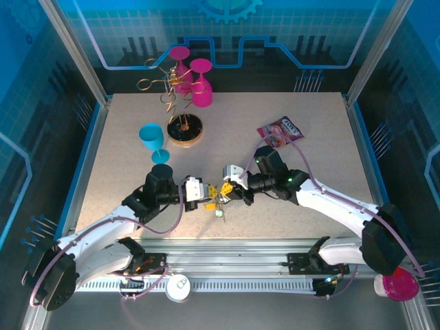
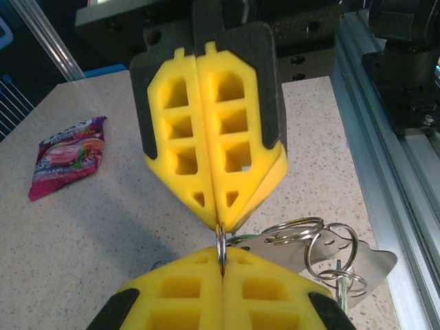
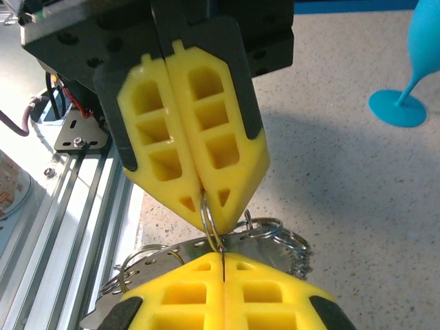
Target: Put the keys on the keyring
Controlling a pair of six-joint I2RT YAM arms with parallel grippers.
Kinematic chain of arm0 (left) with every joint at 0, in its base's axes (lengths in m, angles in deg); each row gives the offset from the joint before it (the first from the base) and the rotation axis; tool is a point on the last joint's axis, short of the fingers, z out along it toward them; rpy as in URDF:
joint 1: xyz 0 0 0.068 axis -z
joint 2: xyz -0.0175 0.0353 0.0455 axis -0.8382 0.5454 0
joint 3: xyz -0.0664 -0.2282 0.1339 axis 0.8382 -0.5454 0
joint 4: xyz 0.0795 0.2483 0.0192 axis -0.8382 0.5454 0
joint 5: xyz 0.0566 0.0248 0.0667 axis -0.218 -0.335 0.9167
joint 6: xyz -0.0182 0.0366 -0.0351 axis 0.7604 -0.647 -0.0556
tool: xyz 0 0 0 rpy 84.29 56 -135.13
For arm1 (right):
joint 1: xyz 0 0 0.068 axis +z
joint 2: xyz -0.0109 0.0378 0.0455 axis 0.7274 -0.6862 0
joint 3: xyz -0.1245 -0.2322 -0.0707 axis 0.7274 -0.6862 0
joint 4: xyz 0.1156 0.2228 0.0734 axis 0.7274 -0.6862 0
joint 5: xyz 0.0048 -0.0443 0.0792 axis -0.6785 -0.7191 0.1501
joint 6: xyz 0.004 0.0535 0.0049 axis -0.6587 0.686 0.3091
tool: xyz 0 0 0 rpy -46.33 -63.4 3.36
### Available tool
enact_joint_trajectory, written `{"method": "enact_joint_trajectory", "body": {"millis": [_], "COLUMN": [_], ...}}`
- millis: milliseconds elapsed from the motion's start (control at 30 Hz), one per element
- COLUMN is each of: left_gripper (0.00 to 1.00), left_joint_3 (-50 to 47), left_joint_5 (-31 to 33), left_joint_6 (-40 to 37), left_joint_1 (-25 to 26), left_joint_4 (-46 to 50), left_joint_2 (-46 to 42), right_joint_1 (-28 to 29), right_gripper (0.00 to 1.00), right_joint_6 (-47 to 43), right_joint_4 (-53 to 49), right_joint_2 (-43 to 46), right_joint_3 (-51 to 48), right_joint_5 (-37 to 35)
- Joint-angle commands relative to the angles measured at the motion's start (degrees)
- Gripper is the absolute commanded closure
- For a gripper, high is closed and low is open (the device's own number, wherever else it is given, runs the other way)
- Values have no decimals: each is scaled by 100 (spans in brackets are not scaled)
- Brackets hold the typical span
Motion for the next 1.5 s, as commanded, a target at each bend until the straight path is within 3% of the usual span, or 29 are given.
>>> {"method": "enact_joint_trajectory", "body": {"millis": [0,133,233,500,667,767,800,867,933,1067,1167,1367,1467], "left_gripper": [100,100,100,100,100,100,100,87,84,83,88,100,100], "left_joint_3": [-14,-16,-9,16,9,24,48,93,177,474,621,642,481], "left_joint_5": [-496,-453,-426,-443,-461,-438,-382,-256,-62,254,442,383,266], "left_joint_6": [95,88,92,124,149,184,201,196,82,-239,-334,-365,-270], "left_joint_1": [44,42,47,45,42,40,47,44,42,41,43,45,41], "left_joint_4": [-601,-565,-556,-557,-564,-575,-551,-403,-125,669,993,1085,751], "left_joint_2": [-39,-41,-24,5,37,46,46,37,-4,3,24,17,-56], "right_joint_1": [-3,-36,-54,-54,-49,-29,-14,59,242,628,855,866,553], "right_gripper": [98,76,70,72,84,100,100,100,100,100,100,100,82], "right_joint_6": [182,334,344,389,432,395,335,93,-368,-1102,-1399,-1077,-503], "right_joint_4": [204,677,847,1086,1202,1134,1019,607,-147,-1598,-2168,-1731,-909], "right_joint_2": [-140,143,306,264,214,203,209,235,199,-105,-341,-185,130], "right_joint_3": [-61,-307,-391,-407,-407,-344,-309,-139,179,959,1374,1349,832], "right_joint_5": [-56,108,228,379,441,451,407,183,-227,-1032,-1409,-1174,-710]}}
